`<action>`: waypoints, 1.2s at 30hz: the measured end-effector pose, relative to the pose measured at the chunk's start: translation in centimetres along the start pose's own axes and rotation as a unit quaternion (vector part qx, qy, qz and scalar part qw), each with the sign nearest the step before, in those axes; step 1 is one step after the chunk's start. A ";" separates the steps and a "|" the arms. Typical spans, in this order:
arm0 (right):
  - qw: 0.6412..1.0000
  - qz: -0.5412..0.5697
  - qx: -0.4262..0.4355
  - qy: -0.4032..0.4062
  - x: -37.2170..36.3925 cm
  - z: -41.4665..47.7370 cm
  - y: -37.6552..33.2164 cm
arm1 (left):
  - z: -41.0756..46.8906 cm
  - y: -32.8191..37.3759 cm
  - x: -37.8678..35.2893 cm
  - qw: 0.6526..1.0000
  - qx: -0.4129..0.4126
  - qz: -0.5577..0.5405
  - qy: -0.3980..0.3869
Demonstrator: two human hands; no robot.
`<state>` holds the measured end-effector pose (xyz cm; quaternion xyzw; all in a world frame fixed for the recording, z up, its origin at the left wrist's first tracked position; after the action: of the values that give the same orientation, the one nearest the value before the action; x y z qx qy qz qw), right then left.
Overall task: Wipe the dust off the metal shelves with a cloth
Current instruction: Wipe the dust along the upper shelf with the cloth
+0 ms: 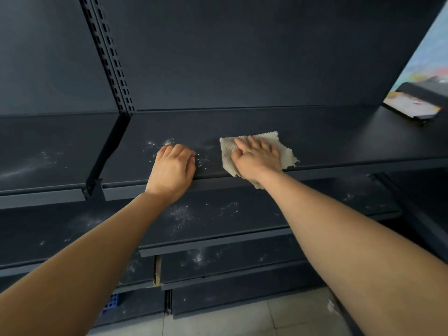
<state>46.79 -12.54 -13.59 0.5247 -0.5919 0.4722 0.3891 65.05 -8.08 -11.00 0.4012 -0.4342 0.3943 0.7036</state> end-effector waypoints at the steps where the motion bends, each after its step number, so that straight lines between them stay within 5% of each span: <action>1: 1.000 0.000 -0.024 -0.001 0.1 -0.1 1.3 | 0.1 0.1 0.0 1.000 -0.006 -0.003 -0.001; 10: 0.994 0.001 -0.105 -0.017 0.0 1.1 2.0 | 1.5 -0.9 0.1 0.999 -0.037 -0.011 0.011; 23: 0.999 -0.033 0.017 -0.025 1.0 8.8 -5.1 | 2.3 -2.5 0.1 0.995 0.074 -0.058 0.041; 36: 0.996 -0.035 0.080 -0.023 1.1 11.2 -7.4 | 2.1 -2.7 0.0 0.994 0.098 -0.011 0.048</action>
<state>54.36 -23.68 -14.23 0.5849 -0.5421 0.4926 0.3484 66.89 -10.93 -10.95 0.4536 -0.3549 0.4457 0.6853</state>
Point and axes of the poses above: each hand's wrist, its own z-axis towards the middle knuckle, its own x-axis out of the back of the hand, y = z × x, the point moved 8 cm from there along z, towards the middle knuckle, and after that the axes turned 13 degrees about -y, right-handed, at the moved point
